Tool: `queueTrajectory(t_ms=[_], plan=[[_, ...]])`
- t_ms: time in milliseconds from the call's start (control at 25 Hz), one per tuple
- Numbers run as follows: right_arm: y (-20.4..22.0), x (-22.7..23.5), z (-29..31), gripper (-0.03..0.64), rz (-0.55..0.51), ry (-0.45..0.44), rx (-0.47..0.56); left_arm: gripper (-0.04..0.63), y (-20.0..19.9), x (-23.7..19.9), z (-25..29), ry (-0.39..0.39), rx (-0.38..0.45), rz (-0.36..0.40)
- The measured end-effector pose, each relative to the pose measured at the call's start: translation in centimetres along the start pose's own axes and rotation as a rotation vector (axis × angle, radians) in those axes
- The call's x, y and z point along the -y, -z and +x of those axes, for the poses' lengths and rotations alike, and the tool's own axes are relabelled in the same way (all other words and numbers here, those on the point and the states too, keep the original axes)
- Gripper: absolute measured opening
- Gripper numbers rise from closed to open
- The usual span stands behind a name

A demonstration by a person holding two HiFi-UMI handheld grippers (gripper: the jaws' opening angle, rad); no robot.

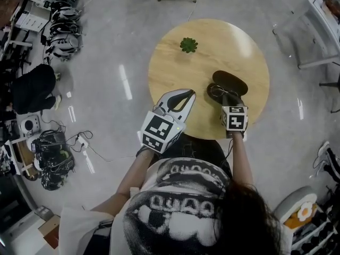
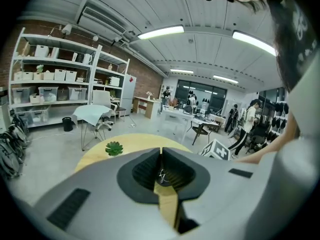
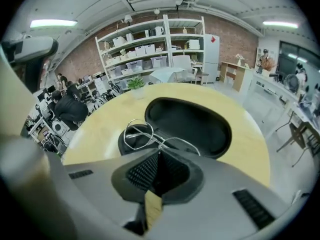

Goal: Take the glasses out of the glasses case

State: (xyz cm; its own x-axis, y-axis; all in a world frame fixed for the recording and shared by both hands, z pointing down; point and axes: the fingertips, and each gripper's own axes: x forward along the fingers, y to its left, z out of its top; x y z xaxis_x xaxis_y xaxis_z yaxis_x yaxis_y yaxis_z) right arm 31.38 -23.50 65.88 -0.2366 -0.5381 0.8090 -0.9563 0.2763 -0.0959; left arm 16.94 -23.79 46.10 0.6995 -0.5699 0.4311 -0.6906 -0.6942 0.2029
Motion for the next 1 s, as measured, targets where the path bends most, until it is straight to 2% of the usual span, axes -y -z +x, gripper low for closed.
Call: queueTrajectory(t_ms=[400, 1000], plan=[[-2.7, -1.6, -3.5, 0.009, -0.034, -0.024, 0.134, 0.021, 1.3, -0.1, -2.0, -0.018, -0.003, -0.002], [-5.7, -8.9, -9.7, 0.009, -0.1, -0.097, 0.282, 0.021, 3.0, 0.5, -8.6, -0.065, 0.03, 0.001]])
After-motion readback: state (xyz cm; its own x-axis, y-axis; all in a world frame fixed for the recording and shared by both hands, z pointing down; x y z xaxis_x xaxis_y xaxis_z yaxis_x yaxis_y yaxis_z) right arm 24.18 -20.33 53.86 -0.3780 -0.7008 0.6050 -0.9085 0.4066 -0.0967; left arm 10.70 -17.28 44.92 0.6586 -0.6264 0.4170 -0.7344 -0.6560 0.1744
